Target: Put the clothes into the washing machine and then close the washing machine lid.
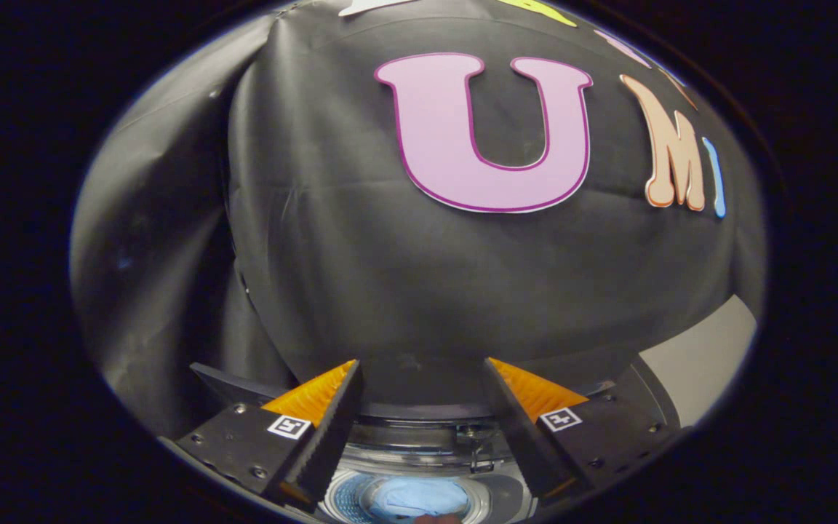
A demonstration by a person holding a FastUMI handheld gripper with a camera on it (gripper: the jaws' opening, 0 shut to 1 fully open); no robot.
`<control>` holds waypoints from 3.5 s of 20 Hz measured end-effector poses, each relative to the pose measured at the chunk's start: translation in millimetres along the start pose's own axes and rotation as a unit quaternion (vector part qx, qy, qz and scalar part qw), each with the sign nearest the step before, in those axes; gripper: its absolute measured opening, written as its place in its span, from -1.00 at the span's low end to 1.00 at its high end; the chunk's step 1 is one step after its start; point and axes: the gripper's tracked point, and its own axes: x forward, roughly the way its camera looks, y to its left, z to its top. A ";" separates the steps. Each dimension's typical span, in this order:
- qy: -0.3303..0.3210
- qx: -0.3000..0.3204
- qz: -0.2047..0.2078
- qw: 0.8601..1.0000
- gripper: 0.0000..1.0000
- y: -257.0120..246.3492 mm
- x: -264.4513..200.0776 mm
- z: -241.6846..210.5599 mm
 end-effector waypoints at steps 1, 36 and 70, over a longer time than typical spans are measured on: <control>-0.001 0.001 0.001 1.000 0.98 0.2 0.6 1.1; -0.017 -0.021 0.076 0.997 0.94 1.7 1.7 8.0; -0.187 -0.030 0.035 0.981 0.93 -28.1 -23.8 34.2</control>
